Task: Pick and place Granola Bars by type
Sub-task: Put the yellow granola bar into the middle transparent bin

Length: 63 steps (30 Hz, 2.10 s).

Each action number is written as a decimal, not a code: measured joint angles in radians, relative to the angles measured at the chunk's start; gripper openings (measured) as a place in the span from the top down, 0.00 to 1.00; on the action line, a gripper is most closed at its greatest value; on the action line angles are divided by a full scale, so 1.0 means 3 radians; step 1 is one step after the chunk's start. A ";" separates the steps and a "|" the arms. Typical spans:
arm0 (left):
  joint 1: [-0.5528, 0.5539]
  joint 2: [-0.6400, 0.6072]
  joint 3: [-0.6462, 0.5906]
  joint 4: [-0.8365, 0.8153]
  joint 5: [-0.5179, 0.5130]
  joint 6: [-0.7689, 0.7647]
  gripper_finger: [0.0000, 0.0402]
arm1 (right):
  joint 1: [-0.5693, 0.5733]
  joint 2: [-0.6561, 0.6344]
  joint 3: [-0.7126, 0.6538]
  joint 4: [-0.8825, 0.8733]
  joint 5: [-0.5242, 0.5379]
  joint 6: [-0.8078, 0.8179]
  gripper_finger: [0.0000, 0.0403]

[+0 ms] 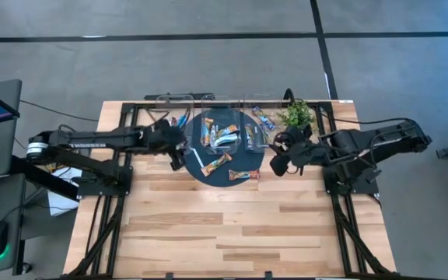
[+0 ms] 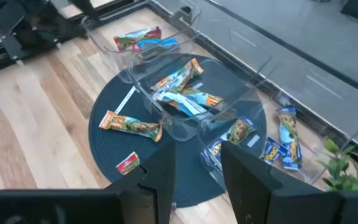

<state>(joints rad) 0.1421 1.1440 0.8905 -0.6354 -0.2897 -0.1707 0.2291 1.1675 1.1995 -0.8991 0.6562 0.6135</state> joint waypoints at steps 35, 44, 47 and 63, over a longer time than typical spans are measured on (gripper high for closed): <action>-0.0754 0.1765 -0.0731 0.3277 -0.0393 -0.0318 0.55 | 0.0046 0.0003 -0.0001 -0.0038 -0.0223 -0.0733 0.70; -0.0794 0.1870 -0.0719 0.3189 -0.0732 -0.0481 0.55 | 0.0089 0.0004 -0.0001 -0.0016 -0.0219 -0.0645 0.70; -0.0799 0.1870 -0.0719 0.3150 -0.0744 -0.0463 0.55 | 0.0086 0.0004 -0.0001 -0.0016 -0.0216 -0.0592 0.70; -0.0764 0.1869 -0.0730 0.2848 -0.0616 -0.0516 0.55 | 0.0086 0.0004 -0.0001 0.0074 -0.0186 -0.0551 0.70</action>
<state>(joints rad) -0.0871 1.7046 0.6716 0.2191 -0.4745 -0.3256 0.2550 1.1687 1.1992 -0.8768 0.6004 0.4483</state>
